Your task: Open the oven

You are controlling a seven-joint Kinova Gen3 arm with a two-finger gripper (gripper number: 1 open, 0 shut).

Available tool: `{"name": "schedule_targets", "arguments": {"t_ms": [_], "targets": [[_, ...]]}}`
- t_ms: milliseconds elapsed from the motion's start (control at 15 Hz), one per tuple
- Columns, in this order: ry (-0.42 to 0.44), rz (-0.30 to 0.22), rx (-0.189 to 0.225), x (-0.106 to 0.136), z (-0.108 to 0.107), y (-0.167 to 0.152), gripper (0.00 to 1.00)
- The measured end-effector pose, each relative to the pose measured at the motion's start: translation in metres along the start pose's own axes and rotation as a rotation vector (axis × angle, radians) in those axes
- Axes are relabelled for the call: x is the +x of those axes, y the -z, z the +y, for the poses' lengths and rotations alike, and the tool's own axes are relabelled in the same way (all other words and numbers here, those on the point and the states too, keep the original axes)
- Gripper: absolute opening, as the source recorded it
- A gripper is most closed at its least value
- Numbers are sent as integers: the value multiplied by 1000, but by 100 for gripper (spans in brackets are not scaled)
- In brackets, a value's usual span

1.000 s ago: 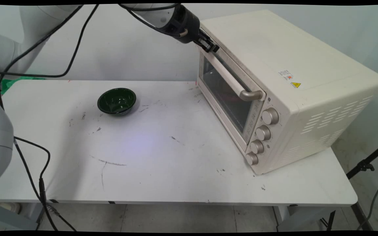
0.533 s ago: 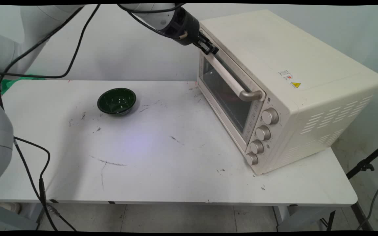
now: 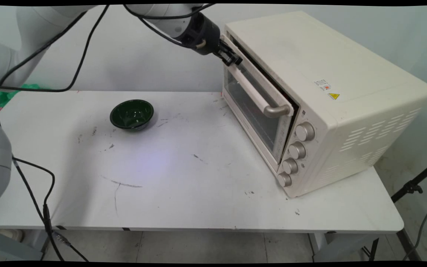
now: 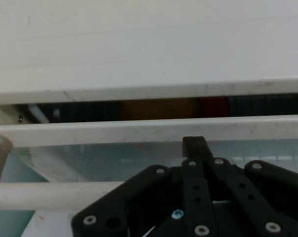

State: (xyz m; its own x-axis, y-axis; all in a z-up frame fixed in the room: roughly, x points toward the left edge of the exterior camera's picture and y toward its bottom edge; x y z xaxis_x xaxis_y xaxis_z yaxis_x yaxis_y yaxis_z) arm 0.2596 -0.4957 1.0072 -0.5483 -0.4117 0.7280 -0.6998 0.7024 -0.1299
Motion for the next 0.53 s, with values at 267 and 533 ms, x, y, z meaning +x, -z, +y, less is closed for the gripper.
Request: {"name": "schedule_targets", "arguments": {"t_ms": [267,533], "targets": [[-6,-8,-4,-13,0,5,0],[-10,-19,-9,-30,-1,11,0]]}}
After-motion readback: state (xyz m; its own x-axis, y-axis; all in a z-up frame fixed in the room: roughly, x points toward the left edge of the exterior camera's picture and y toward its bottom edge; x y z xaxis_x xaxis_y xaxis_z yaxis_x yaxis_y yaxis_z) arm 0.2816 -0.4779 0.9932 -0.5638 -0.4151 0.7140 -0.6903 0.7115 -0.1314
